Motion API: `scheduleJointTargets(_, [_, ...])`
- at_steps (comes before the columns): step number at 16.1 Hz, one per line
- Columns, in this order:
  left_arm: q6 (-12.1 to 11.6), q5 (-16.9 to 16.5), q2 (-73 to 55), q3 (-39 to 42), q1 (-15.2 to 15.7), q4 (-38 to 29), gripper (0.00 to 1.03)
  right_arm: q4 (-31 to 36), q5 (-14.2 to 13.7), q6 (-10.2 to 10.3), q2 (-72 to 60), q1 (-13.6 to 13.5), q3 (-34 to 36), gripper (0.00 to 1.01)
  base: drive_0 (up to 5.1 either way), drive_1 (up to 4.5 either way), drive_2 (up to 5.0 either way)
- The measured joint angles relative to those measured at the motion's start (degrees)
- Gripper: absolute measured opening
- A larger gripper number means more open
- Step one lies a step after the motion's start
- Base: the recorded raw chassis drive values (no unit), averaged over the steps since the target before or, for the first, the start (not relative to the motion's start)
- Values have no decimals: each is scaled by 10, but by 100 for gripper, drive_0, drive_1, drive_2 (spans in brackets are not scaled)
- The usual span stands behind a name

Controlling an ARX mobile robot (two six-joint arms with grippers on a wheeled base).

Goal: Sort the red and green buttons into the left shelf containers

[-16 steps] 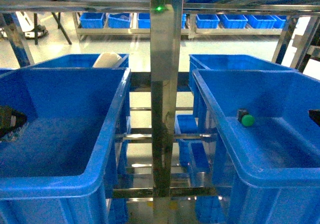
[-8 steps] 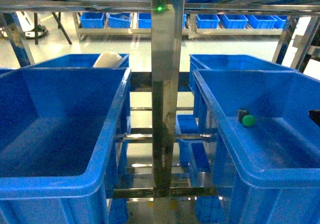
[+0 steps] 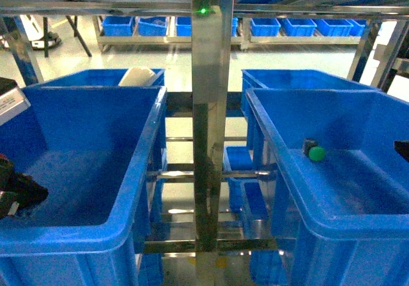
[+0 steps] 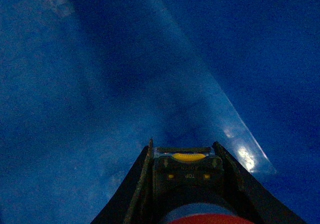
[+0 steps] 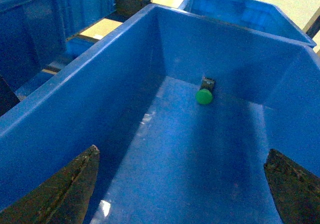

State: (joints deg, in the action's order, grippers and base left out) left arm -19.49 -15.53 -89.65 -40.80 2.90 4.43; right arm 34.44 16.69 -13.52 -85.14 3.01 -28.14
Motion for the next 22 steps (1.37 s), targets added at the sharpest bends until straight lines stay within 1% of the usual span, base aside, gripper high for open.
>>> scheduleJointTargets(1, [5, 13, -3, -4, -5, 7, 29, 0, 0, 0, 0, 0, 0, 98, 0, 0, 0])
scheduleJointTargets(2, [11, 30, -10, -4, -6, -10, 29, 0, 0, 0, 0, 0, 0, 98, 0, 0, 0])
scheduleJointTargets(4, [11, 46, -21, 3, 8, -29, 29, 0, 0, 0, 0, 0, 0, 98, 0, 0, 0])
scheduleJointTargets(5, [10, 49, -23, 16, 23, -51, 35, 0, 0, 0, 0, 0, 0, 98, 0, 0, 0])
scheduleJointTargets(6, [11, 52, -23, 22, 34, -60, 42, 0, 0, 0, 0, 0, 0, 98, 0, 0, 0])
scheduleJointTargets(8, [7, 52, -22, 39, 63, -88, 62, 0, 0, 0, 0, 0, 0, 98, 0, 0, 0])
scheduleJointTargets(9, [7, 50, -22, 43, 71, -92, 69, 0, 0, 0, 0, 0, 0, 98, 0, 0, 0])
scheduleJointTargets(11, [10, 49, -21, 48, 76, -97, 84, 0, 0, 0, 0, 0, 0, 98, 0, 0, 0])
scheduleJointTargets(13, [16, 35, -17, 47, 73, -96, 98, 0, 0, 0, 0, 0, 0, 98, 0, 0, 0])
scheduleJointTargets(14, [17, 28, -12, 46, 68, -96, 100, 0, 0, 0, 0, 0, 0, 98, 0, 0, 0])
scheduleJointTargets(15, [26, 17, -8, 43, 63, -88, 98, 0, 0, 0, 0, 0, 0, 98, 0, 0, 0])
scheduleJointTargets(16, [31, 4, -3, 39, 59, -87, 98, 0, 0, 0, 0, 0, 0, 98, 0, 0, 0])
scheduleJointTargets(19, [51, -13, 12, 30, 54, -83, 98, 0, 0, 0, 0, 0, 0, 98, 0, 0, 0])
scheduleJointTargets(20, [76, -23, 26, 3, 45, -69, 98, 0, 0, 0, 0, 0, 0, 98, 0, 0, 0])
scheduleJointTargets(21, [97, -35, 52, -3, 40, -59, 98, 0, 0, 0, 0, 0, 0, 98, 0, 0, 0])
scheduleJointTargets(22, [102, -36, 54, -5, 40, -60, 98, 0, 0, 0, 0, 0, 0, 98, 0, 0, 0])
